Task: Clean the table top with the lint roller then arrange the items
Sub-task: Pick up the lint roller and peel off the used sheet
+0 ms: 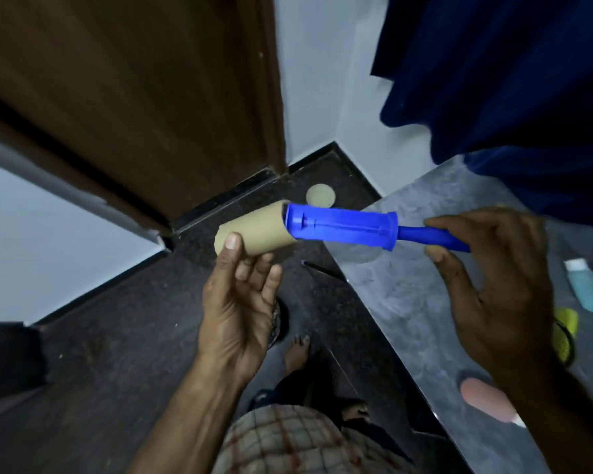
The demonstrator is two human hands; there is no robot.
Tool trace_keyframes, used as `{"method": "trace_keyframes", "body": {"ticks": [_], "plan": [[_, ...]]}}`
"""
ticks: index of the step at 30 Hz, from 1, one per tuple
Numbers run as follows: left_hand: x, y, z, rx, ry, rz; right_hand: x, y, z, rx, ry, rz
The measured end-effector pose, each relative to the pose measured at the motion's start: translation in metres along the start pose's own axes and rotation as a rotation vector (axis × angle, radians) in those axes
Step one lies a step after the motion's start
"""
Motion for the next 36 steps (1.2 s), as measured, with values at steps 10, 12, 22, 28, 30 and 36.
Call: {"method": "trace_keyframes", "body": {"ticks": [10, 12, 22, 28, 30, 36], "plan": [[0.032, 0.128, 0.05, -0.424, 0.036, -0.2, 0.045, -0.058, 0.015, 0.136, 0.036, 0.305], [0.052, 0.165, 0.064, -0.572, 0.057, -0.173, 0.047, -0.065, 0.017, 0.151, 0.031, 0.324], [0.11, 0.288, 0.107, -0.827, 0.163, 0.068, 0.053, -0.101, 0.009, 0.266, 0.041, 0.282], [0.12, 0.331, 0.089, -0.755, 0.378, 0.265, 0.058, -0.105, -0.001, 0.31, 0.065, 0.276], [0.112, 0.322, 0.094, -0.685, 0.337, 0.32, 0.054, -0.099, -0.003, 0.313, 0.053, 0.273], [0.08, 0.251, 0.121, -0.367, 0.17, 0.603, 0.047, -0.072, -0.012, 0.234, -0.04, 0.26]]}}
Point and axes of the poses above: each hand's wrist, its own z-axis towards the middle knuckle, its own y-axis out of the back of the hand, x = y × z, the point moved 4 cm from there along z, towards the middle knuckle, and after that the axes turned 2 degrees about -y, right-handed, at the moved point
